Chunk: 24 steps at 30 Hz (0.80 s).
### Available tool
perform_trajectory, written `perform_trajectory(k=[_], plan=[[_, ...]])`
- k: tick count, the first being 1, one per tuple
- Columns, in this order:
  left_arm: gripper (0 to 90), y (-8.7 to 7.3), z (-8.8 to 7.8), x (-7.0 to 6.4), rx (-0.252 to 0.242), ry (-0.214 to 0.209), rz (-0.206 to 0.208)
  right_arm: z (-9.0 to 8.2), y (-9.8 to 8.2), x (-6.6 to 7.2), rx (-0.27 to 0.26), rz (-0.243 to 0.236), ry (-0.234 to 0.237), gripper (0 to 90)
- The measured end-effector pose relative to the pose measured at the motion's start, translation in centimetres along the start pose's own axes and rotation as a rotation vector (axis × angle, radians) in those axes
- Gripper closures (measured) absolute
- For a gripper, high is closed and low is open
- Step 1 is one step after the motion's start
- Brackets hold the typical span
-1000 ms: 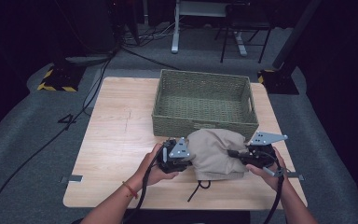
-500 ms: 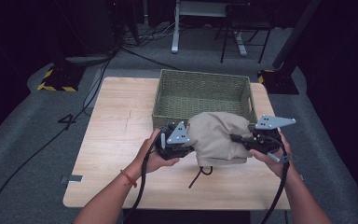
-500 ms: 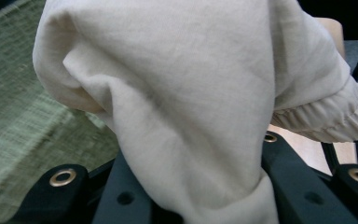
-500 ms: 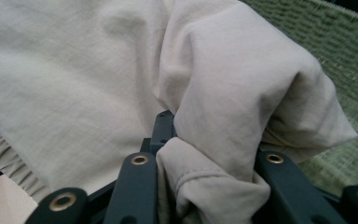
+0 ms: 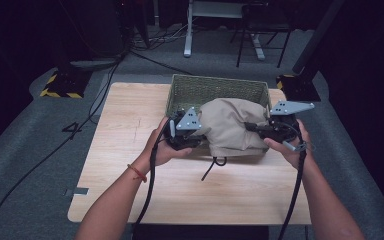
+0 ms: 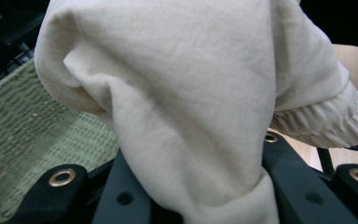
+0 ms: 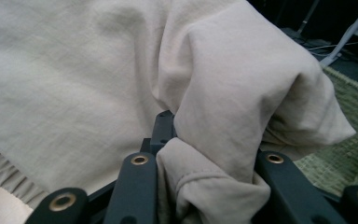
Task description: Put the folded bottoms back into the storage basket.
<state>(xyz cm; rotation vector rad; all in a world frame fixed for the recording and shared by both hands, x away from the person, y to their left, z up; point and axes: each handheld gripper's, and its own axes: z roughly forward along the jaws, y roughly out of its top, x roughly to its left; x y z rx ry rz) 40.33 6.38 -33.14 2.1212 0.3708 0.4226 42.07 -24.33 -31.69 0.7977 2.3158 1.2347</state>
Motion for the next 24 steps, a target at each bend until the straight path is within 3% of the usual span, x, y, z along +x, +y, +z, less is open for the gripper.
perform_trajectory(k=[19, 24], plan=[[72.2, 1.7, 1.1, 4.0, 0.008, 0.05, -0.017, 2.6, 2.8, -2.9, 0.015, 0.021, -0.049, 70.0], [72.2, 1.7, 1.8, 5.2, 0.01, 0.055, -0.042, 3.5, 3.3, -3.7, 0.02, 0.021, -0.062, 70.0]])
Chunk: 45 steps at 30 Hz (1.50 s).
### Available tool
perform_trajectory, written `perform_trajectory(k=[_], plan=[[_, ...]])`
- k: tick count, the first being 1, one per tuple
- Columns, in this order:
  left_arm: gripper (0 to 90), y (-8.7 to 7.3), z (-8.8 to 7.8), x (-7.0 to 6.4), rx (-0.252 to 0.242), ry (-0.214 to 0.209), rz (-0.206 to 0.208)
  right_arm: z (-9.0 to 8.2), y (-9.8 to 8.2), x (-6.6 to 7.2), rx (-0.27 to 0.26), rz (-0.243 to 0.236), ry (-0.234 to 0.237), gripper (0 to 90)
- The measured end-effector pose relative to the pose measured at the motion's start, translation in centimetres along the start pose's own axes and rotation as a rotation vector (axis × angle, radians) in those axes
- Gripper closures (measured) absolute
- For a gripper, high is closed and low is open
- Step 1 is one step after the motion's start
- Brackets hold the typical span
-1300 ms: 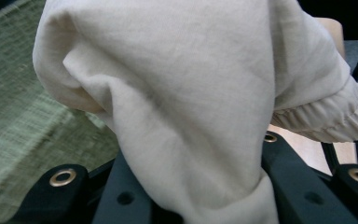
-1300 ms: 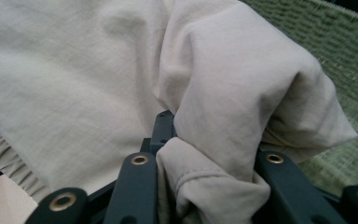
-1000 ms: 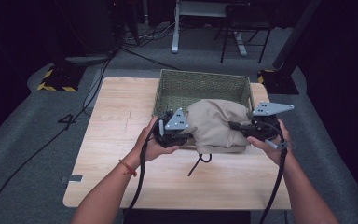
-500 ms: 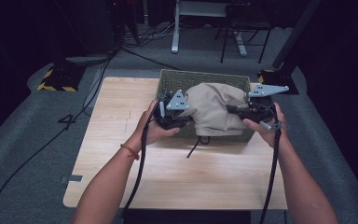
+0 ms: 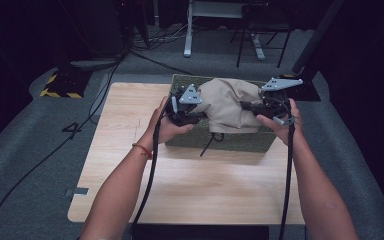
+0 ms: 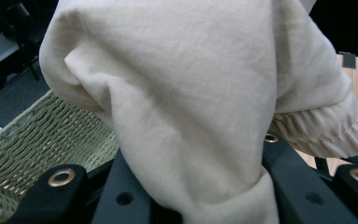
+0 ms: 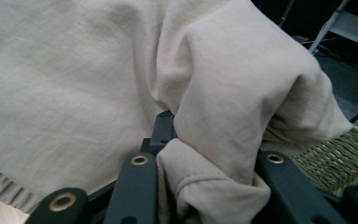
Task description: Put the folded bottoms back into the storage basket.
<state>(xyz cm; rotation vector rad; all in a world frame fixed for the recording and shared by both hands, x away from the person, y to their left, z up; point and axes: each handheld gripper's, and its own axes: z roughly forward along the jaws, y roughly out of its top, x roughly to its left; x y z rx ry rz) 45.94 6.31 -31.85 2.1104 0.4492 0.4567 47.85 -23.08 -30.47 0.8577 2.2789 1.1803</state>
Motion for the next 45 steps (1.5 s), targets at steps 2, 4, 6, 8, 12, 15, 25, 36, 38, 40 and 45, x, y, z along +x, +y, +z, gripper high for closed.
perform_trajectory(k=[2, 4, 6, 8, 12, 15, 25, 36, 38, 40, 45], plan=[[72.2, 0.0, 0.5, 0.5, 0.005, 0.004, -0.006, 0.9, 0.2, -0.5, 0.013, 0.006, -0.014, 70.0], [72.2, -0.1, 1.0, 0.9, 0.004, 0.007, -0.022, 1.1, 0.2, -0.7, 0.014, 0.006, -0.018, 70.0], [72.1, -0.4, 1.8, 1.4, 0.018, 0.012, -0.035, 2.1, 0.0, -1.3, 0.026, 0.025, -0.018, 70.0], [72.1, -0.5, 2.0, 1.5, 0.022, 0.015, -0.042, 2.4, -0.1, -1.5, 0.031, 0.029, -0.018, 70.0], [71.9, -0.9, 3.2, 2.1, 0.049, 0.013, -0.055, 4.0, -0.7, -2.3, 0.068, 0.053, -0.026, 69.9], [71.7, -1.3, 4.0, 2.5, 0.072, 0.012, -0.065, 4.9, -1.2, -2.6, 0.093, 0.068, -0.026, 69.9], [70.0, -2.6, 5.9, 3.3, 0.137, 0.04, -0.113, 6.8, -2.4, -3.0, 0.141, 0.11, -0.025, 69.5], [69.3, -2.4, 7.3, 3.9, 0.196, 0.092, -0.122, 8.3, -2.3, -3.7, 0.159, 0.114, -0.056, 69.3], [69.3, -2.5, 7.5, 4.0, 0.206, 0.096, -0.122, 8.6, -2.3, -3.8, 0.168, 0.112, -0.06, 69.3], [68.5, -2.7, 7.8, 4.2, 0.234, 0.102, -0.124, 9.4, -2.5, -3.8, 0.19, 0.113, -0.069, 69.3], [62.4, -3.4, 8.2, 4.5, 0.292, 0.114, -0.149, 9.9, -2.7, -3.7, 0.231, 0.114, -0.061, 69.0]])
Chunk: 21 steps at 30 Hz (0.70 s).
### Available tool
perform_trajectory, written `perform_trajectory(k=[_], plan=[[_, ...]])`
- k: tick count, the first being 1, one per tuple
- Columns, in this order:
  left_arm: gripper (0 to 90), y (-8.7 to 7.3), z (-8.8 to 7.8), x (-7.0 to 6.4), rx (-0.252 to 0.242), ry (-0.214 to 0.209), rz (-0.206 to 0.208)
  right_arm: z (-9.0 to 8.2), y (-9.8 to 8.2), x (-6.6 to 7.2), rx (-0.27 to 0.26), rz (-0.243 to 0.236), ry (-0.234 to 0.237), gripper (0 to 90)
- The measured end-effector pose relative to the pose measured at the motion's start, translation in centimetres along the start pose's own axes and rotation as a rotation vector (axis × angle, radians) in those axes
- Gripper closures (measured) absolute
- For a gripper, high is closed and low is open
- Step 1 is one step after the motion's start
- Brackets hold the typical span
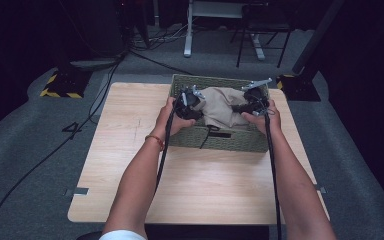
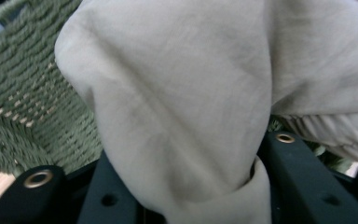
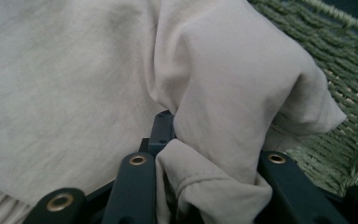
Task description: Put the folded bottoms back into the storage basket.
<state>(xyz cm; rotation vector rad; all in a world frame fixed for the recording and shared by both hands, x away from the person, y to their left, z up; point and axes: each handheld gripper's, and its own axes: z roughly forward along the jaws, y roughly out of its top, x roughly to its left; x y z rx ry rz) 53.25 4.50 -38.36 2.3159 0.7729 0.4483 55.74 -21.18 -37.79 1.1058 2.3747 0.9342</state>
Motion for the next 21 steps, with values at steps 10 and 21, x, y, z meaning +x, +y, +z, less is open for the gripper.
perform_trajectory(k=[10, 21], plan=[[47.5, -1.1, -0.1, 0.6, 0.086, 0.048, 0.003, 0.8, -0.2, 0.2, 0.125, -0.038, -0.03, 58.9], [26.3, -2.7, -0.9, 1.7, 0.097, 0.072, -0.046, 1.0, -0.9, -0.4, 0.238, -0.036, -0.129, 32.2]])
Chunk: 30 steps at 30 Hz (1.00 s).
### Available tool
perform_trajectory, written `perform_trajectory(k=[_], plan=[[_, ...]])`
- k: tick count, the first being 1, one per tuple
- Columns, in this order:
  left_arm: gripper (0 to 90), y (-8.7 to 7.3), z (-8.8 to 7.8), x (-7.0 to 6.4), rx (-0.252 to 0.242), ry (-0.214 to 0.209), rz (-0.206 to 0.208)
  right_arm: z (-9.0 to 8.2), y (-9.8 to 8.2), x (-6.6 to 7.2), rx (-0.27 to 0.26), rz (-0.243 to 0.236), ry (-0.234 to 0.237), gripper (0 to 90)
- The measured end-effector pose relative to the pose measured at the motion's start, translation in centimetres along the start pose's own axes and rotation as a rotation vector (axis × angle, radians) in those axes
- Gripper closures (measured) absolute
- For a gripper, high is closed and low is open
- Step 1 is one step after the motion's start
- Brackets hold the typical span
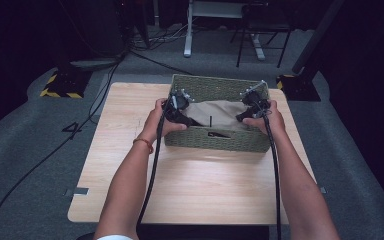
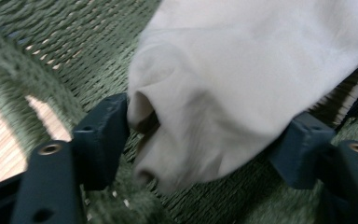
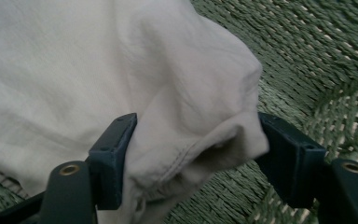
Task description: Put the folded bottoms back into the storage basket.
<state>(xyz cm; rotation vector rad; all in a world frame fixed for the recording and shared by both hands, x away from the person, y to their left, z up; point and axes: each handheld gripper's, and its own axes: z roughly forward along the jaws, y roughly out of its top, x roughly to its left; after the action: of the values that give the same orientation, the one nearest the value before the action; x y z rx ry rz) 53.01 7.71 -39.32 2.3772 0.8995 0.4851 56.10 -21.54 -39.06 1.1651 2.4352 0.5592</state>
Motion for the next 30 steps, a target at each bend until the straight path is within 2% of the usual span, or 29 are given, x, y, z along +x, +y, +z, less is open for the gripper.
perform_trajectory(k=[3, 9, 10, 11, 13, 14, 18, 23, 24, 26, 30], plan=[[22.6, -0.5, -1.2, 0.7, -0.029, 0.014, -0.025, -0.5, -0.4, -0.5, -0.023, 0.021, -0.015, 30.9], [21.0, -0.6, -2.9, 1.1, -0.084, 0.029, -0.033, -1.3, -0.9, -1.2, -0.072, 0.038, -0.013, 29.7], [21.3, -0.6, -3.2, 1.0, -0.091, 0.028, -0.028, -1.5, -0.9, -1.2, -0.084, 0.037, -0.014, 29.4], [20.6, -0.6, -3.3, 0.9, -0.091, 0.033, -0.025, -1.8, -1.0, -1.1, -0.105, -0.003, -0.024, 27.2], [18.9, -0.5, -3.6, 0.6, -0.093, 0.028, -0.015, -2.1, -1.1, -0.8, -0.119, -0.032, -0.029, 26.9], [18.5, -0.4, -3.9, 0.3, -0.114, 0.01, -0.003, -2.3, -1.2, -0.7, -0.13, -0.033, -0.018, 26.5], [18.6, -0.4, -4.4, -0.2, -0.124, 0.016, 0.015, -3.2, -1.4, -0.3, -0.178, -0.035, 0.007, 25.5], [19.6, -0.6, -5.3, -0.7, -0.132, 0.021, 0.044, -4.0, -1.6, 0.1, -0.199, -0.046, -0.003, 26.3], [19.1, -0.7, -5.5, -0.8, -0.133, 0.021, 0.048, -4.5, -1.9, 0.2, -0.219, -0.053, -0.004, 26.4], [18.9, -1.2, -6.3, -1.1, -0.155, 0.017, 0.062, -5.0, -2.1, 0.3, -0.239, -0.057, -0.002, 26.4], [19.6, -1.8, -7.2, -1.4, -0.167, 0.027, 0.078, -5.8, -2.4, 0.6, -0.256, -0.067, -0.003, 26.2]])
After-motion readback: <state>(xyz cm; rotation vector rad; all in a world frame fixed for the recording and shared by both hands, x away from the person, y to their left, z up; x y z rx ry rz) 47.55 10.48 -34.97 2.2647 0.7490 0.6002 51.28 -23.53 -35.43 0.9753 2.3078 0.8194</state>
